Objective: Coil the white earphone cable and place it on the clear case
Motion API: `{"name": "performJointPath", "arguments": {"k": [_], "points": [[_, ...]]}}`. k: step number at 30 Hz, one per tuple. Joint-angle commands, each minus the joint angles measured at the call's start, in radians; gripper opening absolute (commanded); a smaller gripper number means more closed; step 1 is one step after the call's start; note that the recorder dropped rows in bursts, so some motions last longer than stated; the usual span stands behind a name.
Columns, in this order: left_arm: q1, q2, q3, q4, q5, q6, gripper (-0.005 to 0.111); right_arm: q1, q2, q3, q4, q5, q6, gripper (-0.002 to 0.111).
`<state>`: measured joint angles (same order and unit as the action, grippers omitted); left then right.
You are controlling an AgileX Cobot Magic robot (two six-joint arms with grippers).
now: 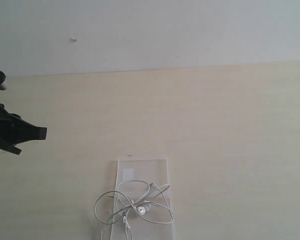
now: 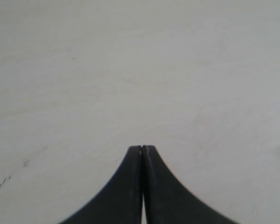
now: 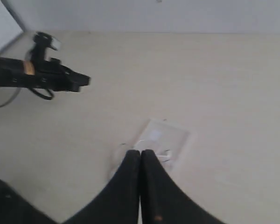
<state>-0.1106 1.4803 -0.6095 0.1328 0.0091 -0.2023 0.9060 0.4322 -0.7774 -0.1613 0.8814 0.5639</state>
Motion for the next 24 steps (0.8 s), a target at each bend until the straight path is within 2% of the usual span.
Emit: {"name": "performJointPath", "arguments": {"k": [1, 8, 13, 18, 24], "points": [[0.003, -0.006, 0.004, -0.006, -0.009, -0.011, 0.000, 0.001, -0.062, 0.003, 0.185, 0.006, 0.048, 0.000], [0.003, -0.006, 0.004, -0.006, -0.009, -0.011, 0.000, 0.001, -0.107, 0.003, 0.351, -0.041, 0.048, 0.000], [0.003, -0.006, 0.004, -0.006, -0.009, -0.011, 0.000, -0.050, -0.153, 0.015, 0.312, -0.172, 0.000, 0.000], [0.003, -0.006, 0.004, -0.006, -0.009, -0.011, 0.000, -0.215, -0.180, 0.136, -0.004, -0.454, -0.207, 0.000], [0.003, -0.006, 0.004, -0.006, -0.009, -0.011, 0.000, -0.470, -0.185, 0.330, -0.080, -0.631, -0.336, 0.000]]}}
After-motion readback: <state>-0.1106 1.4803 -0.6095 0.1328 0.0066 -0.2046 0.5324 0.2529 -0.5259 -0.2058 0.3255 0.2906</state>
